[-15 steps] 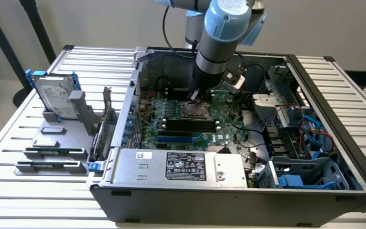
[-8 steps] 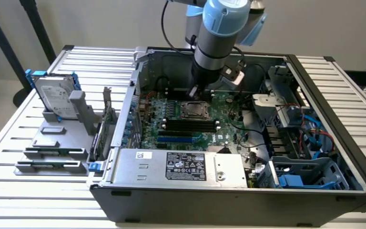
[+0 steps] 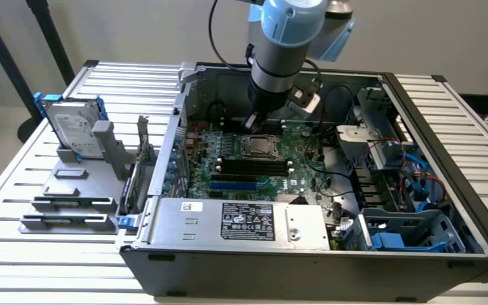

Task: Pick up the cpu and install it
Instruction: 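Install the first cpu locking lever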

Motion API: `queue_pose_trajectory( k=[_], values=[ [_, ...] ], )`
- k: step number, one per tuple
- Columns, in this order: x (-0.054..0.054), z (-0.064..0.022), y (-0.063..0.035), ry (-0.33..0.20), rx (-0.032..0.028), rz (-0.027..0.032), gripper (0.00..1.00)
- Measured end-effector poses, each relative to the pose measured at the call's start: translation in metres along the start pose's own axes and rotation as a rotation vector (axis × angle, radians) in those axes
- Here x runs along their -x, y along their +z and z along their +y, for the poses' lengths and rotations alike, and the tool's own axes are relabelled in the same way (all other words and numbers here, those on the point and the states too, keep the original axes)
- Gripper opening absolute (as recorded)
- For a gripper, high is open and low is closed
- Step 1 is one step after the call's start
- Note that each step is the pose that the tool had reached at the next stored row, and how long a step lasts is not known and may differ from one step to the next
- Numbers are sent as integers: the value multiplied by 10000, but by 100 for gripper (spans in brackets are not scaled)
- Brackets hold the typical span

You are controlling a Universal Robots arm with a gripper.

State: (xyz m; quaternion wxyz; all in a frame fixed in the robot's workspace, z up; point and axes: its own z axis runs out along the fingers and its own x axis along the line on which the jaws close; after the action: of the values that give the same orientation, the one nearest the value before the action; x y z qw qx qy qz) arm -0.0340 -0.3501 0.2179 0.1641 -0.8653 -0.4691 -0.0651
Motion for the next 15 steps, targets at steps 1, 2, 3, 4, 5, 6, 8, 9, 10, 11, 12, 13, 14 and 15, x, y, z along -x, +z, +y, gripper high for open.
queue_pose_trajectory(
  k=[1, 2, 3, 4, 5, 6, 8, 9, 10, 11, 12, 13, 14, 15],
  values=[
    [19, 1, -13, 0, -1, 0, 11],
    [34, 2, -25, 1, -1, 1, 11],
    [46, 1, -39, 1, -1, 1, 11],
    [57, 0, -55, 1, -2, 2, 11],
    [68, -1, -71, 2, -2, 2, 11],
    [79, -1, -88, 2, -2, 1, 11],
    [106, -3, -116, 2, -1, 0, 11],
    [123, -4, -128, 1, -1, 0, 11],
    [143, -3, -139, 1, -1, 0, 11],
    [165, 0, -150, 1, -2, 0, 11],
    [186, 4, -162, 1, -2, 0, 11],
    [207, 9, -173, 1, -2, 1, 11],
    [227, 15, -186, 1, -1, 1, 11],
    [248, 22, -200, 2, -2, -1, 11]
  ],
)
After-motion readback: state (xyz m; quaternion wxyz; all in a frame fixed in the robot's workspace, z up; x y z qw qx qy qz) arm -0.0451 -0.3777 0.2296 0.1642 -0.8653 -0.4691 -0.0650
